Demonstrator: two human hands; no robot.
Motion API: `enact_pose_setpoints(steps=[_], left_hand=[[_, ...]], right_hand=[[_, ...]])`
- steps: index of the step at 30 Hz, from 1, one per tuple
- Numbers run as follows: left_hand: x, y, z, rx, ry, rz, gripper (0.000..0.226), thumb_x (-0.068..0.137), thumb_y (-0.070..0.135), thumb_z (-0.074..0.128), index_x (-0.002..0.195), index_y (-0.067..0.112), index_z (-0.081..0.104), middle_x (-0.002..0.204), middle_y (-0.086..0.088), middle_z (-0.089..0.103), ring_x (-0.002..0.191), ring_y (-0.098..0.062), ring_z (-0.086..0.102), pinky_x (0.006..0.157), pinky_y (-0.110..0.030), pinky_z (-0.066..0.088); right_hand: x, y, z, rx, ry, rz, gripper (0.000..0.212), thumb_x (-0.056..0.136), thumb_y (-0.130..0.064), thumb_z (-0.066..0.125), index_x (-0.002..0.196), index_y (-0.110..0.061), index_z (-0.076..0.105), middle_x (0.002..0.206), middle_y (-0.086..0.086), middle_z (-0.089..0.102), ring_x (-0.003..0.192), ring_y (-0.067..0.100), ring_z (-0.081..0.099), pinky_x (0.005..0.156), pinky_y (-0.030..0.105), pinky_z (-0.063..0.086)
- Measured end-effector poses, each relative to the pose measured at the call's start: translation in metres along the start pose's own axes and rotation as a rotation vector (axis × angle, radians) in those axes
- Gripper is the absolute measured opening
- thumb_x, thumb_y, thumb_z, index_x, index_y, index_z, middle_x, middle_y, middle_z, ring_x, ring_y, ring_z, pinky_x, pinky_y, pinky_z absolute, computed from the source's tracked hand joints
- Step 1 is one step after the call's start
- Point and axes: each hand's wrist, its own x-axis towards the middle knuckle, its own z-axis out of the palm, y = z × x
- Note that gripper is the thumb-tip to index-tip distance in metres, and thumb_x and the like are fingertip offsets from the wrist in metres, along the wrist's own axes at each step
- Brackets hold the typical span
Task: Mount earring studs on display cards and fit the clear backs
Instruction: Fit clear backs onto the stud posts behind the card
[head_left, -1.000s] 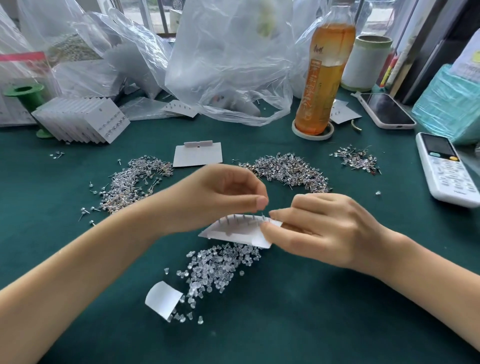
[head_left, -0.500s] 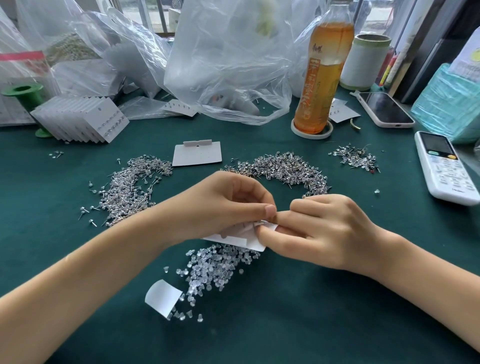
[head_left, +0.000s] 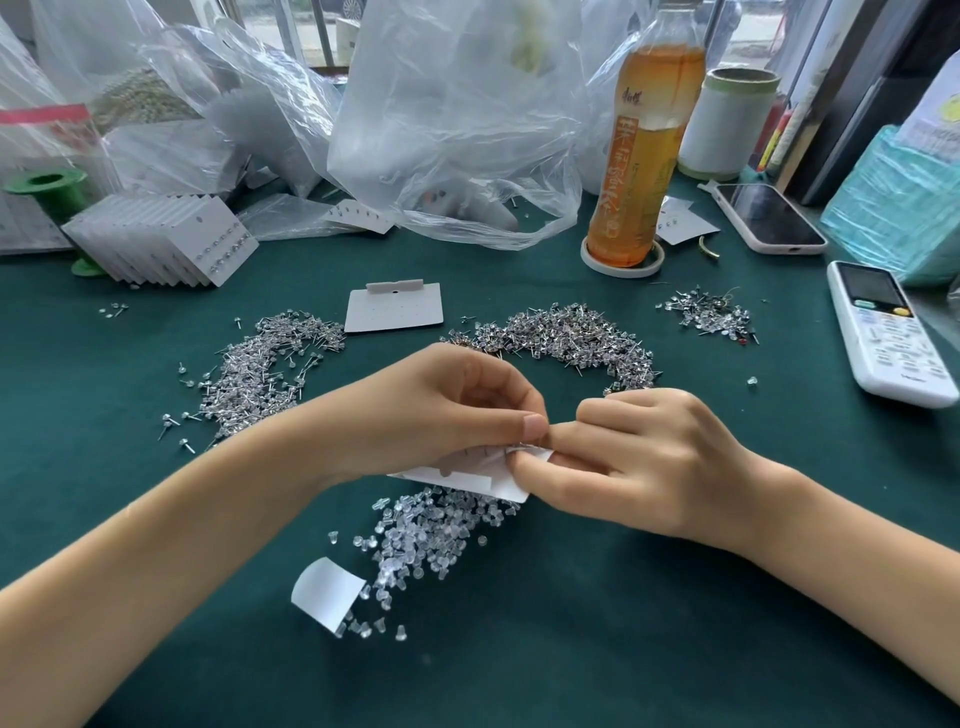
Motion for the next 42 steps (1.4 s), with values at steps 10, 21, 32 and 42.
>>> enact_pose_setpoints(steps=[10, 21, 32, 42], left_hand=[[-0.003, 0.006, 0.002, 0.168, 0.037, 0.059, 0.007, 0.089, 0.011, 0.061, 0.089, 0.006, 0.066, 0.082, -0.021, 0.067, 0.071, -0.021, 0.054, 0.066, -0.047, 0.045], [-0.002, 0.005, 0.0, 0.256, 0.015, 0.085, 0.003, 0.086, 0.008, 0.064, 0.087, 0.008, 0.067, 0.084, -0.006, 0.072, 0.074, -0.004, 0.064, 0.073, -0.015, 0.049], [0.001, -0.001, -0.003, 0.151, 0.075, 0.077, 0.006, 0.089, 0.006, 0.061, 0.085, 0.008, 0.066, 0.081, -0.011, 0.068, 0.073, -0.011, 0.059, 0.072, -0.028, 0.048], [0.003, -0.005, -0.007, 0.102, 0.16, 0.051, 0.008, 0.083, 0.011, 0.067, 0.087, 0.005, 0.071, 0.087, -0.013, 0.073, 0.077, -0.012, 0.064, 0.081, -0.03, 0.052]], right_hand=[[-0.001, -0.002, 0.003, 0.0, 0.01, 0.004, 0.027, 0.082, 0.004, 0.064, 0.099, -0.017, 0.06, 0.056, 0.0, 0.052, 0.049, 0.019, 0.035, 0.042, 0.027, 0.035], [0.0, -0.003, 0.002, -0.006, -0.011, -0.004, 0.024, 0.083, 0.004, 0.064, 0.089, -0.017, 0.074, 0.058, 0.001, 0.057, 0.048, 0.02, 0.036, 0.041, 0.028, 0.038], [0.0, 0.005, 0.0, 0.058, -0.084, 0.026, 0.017, 0.093, -0.003, 0.059, 0.104, -0.012, 0.068, 0.075, 0.003, 0.069, 0.053, 0.02, 0.045, 0.047, 0.028, 0.043], [-0.001, 0.003, -0.001, 0.003, -0.066, 0.01, 0.019, 0.089, 0.0, 0.064, 0.095, -0.014, 0.074, 0.079, 0.003, 0.071, 0.052, 0.02, 0.049, 0.049, 0.027, 0.048]])
